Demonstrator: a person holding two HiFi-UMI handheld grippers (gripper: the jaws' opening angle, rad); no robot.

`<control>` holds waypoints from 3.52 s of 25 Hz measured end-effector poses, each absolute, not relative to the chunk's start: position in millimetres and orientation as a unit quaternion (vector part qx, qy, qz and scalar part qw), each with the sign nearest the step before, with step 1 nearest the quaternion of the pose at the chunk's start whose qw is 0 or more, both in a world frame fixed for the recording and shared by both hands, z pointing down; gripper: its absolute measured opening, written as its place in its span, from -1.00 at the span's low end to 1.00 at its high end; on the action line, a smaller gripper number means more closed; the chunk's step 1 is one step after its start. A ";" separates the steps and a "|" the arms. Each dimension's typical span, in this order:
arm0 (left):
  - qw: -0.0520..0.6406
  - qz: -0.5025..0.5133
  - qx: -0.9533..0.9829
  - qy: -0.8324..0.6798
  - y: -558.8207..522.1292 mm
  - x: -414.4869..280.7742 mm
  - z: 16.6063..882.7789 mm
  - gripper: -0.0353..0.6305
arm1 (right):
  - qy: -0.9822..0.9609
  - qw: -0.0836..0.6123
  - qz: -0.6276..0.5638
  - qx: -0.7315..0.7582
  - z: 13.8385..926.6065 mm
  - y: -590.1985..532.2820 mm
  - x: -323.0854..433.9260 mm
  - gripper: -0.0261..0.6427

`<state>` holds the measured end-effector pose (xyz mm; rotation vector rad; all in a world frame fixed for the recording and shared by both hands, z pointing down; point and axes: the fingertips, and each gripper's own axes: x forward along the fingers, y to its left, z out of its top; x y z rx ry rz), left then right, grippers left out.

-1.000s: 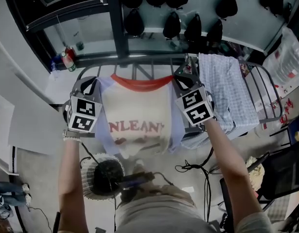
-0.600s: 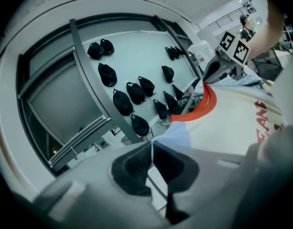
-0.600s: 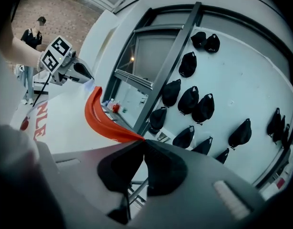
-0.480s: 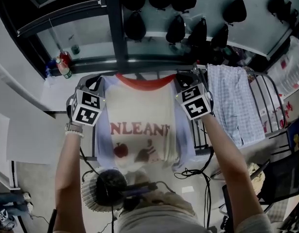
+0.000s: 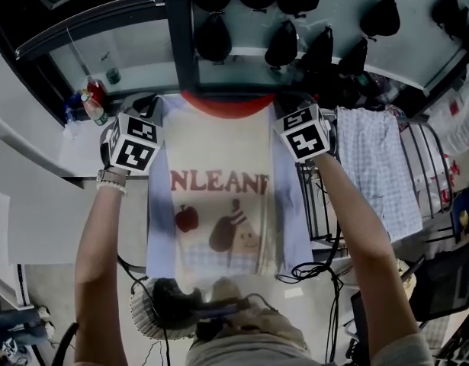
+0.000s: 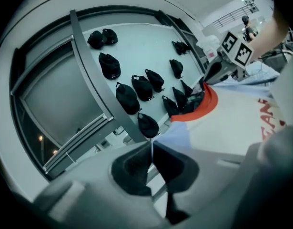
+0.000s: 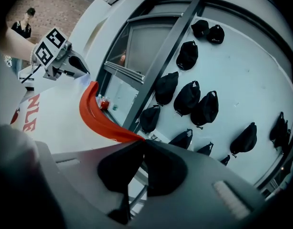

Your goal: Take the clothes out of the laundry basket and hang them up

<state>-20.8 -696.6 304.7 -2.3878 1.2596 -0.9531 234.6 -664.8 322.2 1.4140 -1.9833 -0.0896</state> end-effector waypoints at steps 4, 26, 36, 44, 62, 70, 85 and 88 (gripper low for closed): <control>0.152 -0.331 -0.819 0.444 -721.0 -19.0 302.8 -0.89 | -0.759 0.345 -0.043 0.550 318.4 -691.1 237.6 -0.89; 0.044 -0.400 -0.801 0.442 -804.9 -9.5 446.2 -0.88 | -0.731 0.437 -0.003 0.525 433.9 -764.0 241.3 -0.89; -0.004 -0.372 -0.811 0.451 -764.9 -27.1 435.8 -0.41 | -0.738 0.407 0.031 0.538 427.4 -737.7 251.9 -0.56; 0.024 -0.292 -0.826 0.481 -675.3 -36.7 359.1 -0.75 | -0.780 0.313 0.004 0.541 369.7 -659.9 224.1 -0.76; 0.060 -0.192 -0.804 0.559 -352.3 -59.6 241.6 -0.92 | -0.880 0.131 -0.035 0.454 244.1 -360.0 165.1 -0.88; 0.086 -0.185 -0.781 0.590 -223.1 -80.4 219.1 -0.92 | -0.913 0.113 -0.047 0.389 240.6 -244.9 131.2 -0.89; 0.075 -0.197 -0.783 0.585 -85.5 -108.0 247.9 -0.92 | -0.948 0.107 -0.023 0.300 270.1 -125.6 44.7 -0.90; 0.056 -0.195 -0.782 0.589 -71.4 -118.2 257.6 -0.92 | -0.950 0.113 -0.010 0.290 279.5 -113.2 31.5 -0.90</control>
